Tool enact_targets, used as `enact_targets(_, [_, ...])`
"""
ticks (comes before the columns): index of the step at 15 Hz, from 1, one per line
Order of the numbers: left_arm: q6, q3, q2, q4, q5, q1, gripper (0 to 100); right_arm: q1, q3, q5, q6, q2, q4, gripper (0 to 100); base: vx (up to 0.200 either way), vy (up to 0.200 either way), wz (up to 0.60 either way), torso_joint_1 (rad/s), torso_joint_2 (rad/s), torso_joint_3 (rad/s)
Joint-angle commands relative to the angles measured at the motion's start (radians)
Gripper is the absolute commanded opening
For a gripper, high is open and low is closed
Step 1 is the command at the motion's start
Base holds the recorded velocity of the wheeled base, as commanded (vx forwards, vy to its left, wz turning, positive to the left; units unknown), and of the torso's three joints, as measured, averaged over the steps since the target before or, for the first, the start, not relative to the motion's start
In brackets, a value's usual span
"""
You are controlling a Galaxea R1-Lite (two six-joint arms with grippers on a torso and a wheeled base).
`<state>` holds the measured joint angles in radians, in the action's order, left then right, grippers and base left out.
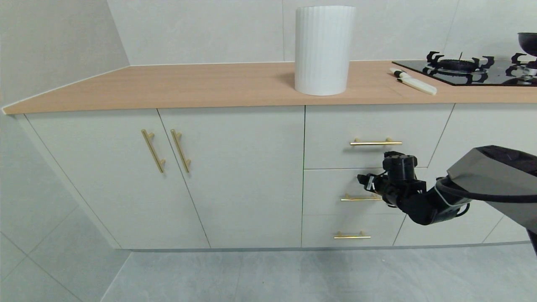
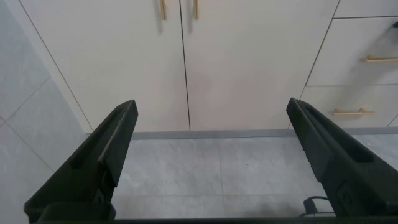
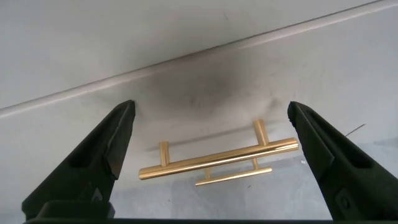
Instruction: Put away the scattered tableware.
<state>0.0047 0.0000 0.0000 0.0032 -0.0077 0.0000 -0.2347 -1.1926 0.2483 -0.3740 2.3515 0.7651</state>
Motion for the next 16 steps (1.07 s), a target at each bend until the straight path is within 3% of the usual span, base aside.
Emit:
enact_targets(1, [0.000, 0.000, 0.000, 0.000, 0.000, 0.000, 100, -0.011, 0.128, -0.089, 0.003, -0.173, -0.056, 100, 0.000, 0.000, 0.00, 0.000, 0.00, 0.000])
enact_targets(6, [0.000, 0.000, 0.000, 0.000, 0.000, 0.000, 100, -0.045, 0.353, -0.103, 0.018, -0.603, -0.225, 100, 0.000, 0.000, 0.00, 0.000, 0.00, 0.000])
enact_targets(12, [0.000, 0.000, 0.000, 0.000, 0.000, 0.000, 100, -0.100, 0.709, 0.043, 0.199, -1.258, -0.245, 100, 0.000, 0.000, 0.00, 0.000, 0.00, 0.000])
enact_targets(15, [0.000, 0.000, 0.000, 0.000, 0.000, 0.000, 100, -0.095, 0.735, 0.078, 0.230, -1.534, -0.421, 100, 0.000, 0.000, 0.00, 0.000, 0.00, 0.000])
enact_targets(16, [0.000, 0.000, 0.000, 0.000, 0.000, 0.000, 100, -0.092, 0.723, 0.094, 0.241, -1.663, -0.553, 100, 0.000, 0.000, 0.00, 0.000, 0.00, 0.000])
